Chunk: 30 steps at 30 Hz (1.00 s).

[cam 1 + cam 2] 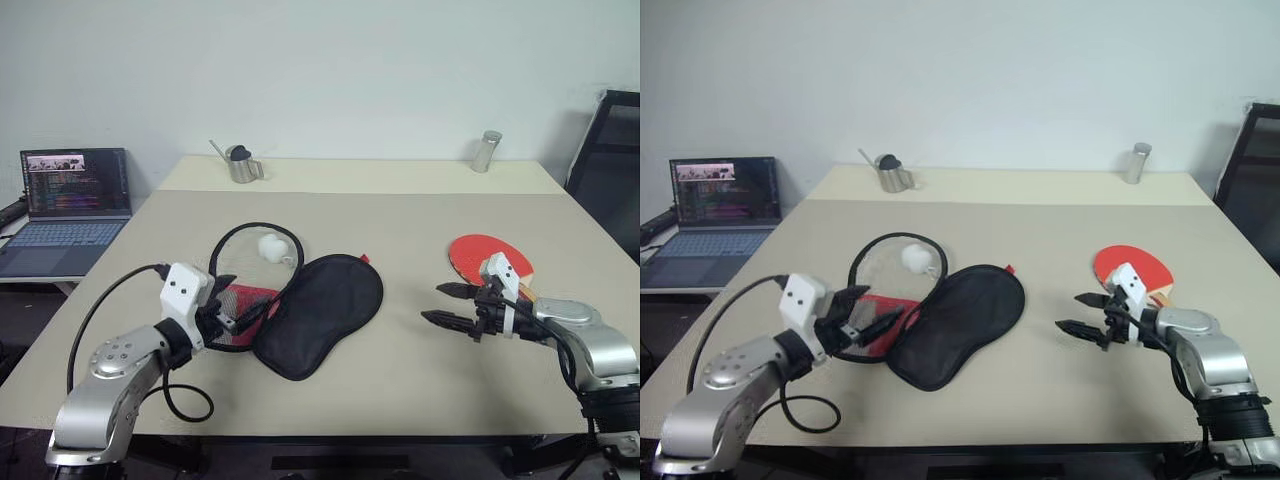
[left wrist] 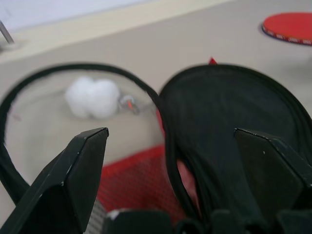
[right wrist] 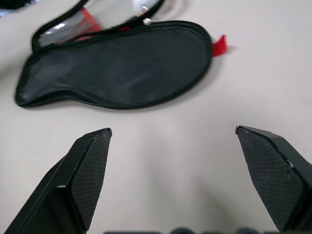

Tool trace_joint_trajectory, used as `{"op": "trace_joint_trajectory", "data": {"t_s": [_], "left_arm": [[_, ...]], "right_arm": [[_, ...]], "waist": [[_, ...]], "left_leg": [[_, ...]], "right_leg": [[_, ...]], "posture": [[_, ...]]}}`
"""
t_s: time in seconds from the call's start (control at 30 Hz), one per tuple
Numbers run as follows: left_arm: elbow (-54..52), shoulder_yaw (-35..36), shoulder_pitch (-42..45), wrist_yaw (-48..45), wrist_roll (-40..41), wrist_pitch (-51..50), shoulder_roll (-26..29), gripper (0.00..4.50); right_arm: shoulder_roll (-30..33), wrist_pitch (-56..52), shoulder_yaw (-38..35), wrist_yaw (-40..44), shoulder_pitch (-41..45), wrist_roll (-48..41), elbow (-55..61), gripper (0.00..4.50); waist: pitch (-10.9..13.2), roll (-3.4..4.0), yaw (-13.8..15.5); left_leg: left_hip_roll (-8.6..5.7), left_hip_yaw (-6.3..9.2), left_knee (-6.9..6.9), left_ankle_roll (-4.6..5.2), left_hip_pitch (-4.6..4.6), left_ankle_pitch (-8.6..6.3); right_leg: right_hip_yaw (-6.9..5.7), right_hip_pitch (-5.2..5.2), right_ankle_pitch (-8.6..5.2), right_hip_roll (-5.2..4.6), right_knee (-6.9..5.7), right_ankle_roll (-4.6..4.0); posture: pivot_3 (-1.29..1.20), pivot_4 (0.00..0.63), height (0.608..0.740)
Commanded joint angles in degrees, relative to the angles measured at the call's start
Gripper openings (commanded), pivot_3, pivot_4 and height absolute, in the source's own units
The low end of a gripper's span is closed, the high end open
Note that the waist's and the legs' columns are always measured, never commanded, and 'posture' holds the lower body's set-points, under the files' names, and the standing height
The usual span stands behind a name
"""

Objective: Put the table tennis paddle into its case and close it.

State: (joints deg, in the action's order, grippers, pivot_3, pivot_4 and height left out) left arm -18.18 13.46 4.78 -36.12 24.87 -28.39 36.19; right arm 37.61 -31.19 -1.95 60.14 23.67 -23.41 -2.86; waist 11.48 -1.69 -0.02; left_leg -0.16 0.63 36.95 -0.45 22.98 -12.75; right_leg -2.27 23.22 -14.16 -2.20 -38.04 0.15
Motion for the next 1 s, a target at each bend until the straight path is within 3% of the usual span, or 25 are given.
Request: {"op": "trace_joint_trajectory", "data": {"t_s": [0.03,0.3,0.5,0.77,1.0], "left_arm": [[-1.6,0.2,-0.5,-1.2,0.4,1.1,0.4,4.50],[3.0,3.8,-0.1,0.1,-1.3,6.5,-0.1,4.50],[3.2,4.5,-1.9,-2.8,0.1,7.3,0.7,4.50],[9.6,6.8,2.6,-10.9,3.9,6.5,6.3,4.50],[13.7,4.1,11.3,-15.0,7.1,1.1,7.4,4.50]], "right_arm": [[0.7,-0.6,0.6,0.6,-0.8,-0.7,3.6,4.49],[-4.4,-3.9,0.7,-5.7,-1.3,-3.1,10.1,4.49],[-5.1,-8.8,5.9,-6.0,-3.9,-4.6,18.4,4.49],[-15.1,-14.4,7.7,-17.5,0.4,-4.8,19.0,4.49],[-22.4,-21.9,8.1,-27.6,0.7,-5.9,21.3,4.49]], "waist": [[0.0,0.00,0.0],[0.0,0.00,0.0],[0.0,-0.05,0.1],[-0.1,-0.08,-0.1],[-0.1,-0.15,0.2]], "left_leg": [[0.00,0.00,0.00,0.00,0.00,0.00],[0.05,-0.03,-0.01,0.00,-0.02,0.00],[0.04,-0.03,-0.02,0.00,0.01,-0.01],[0.08,-0.03,-0.02,-0.01,-0.04,-0.01],[0.03,-0.01,-0.04,-0.01,0.05,-0.01]], "right_leg": [[0.00,0.00,-0.01,0.00,0.01,0.02],[0.02,0.01,-0.03,0.02,0.00,0.04],[0.02,0.01,-0.04,0.00,0.06,0.04],[0.00,0.01,-0.01,0.04,0.03,0.00],[-0.02,0.06,-0.02,0.00,0.07,-0.03]], "posture": [[0.00,0.150,0.740],[0.00,0.150,0.740],[0.00,0.150,0.740],[0.00,0.150,0.740],[0.00,0.150,0.740]]}}
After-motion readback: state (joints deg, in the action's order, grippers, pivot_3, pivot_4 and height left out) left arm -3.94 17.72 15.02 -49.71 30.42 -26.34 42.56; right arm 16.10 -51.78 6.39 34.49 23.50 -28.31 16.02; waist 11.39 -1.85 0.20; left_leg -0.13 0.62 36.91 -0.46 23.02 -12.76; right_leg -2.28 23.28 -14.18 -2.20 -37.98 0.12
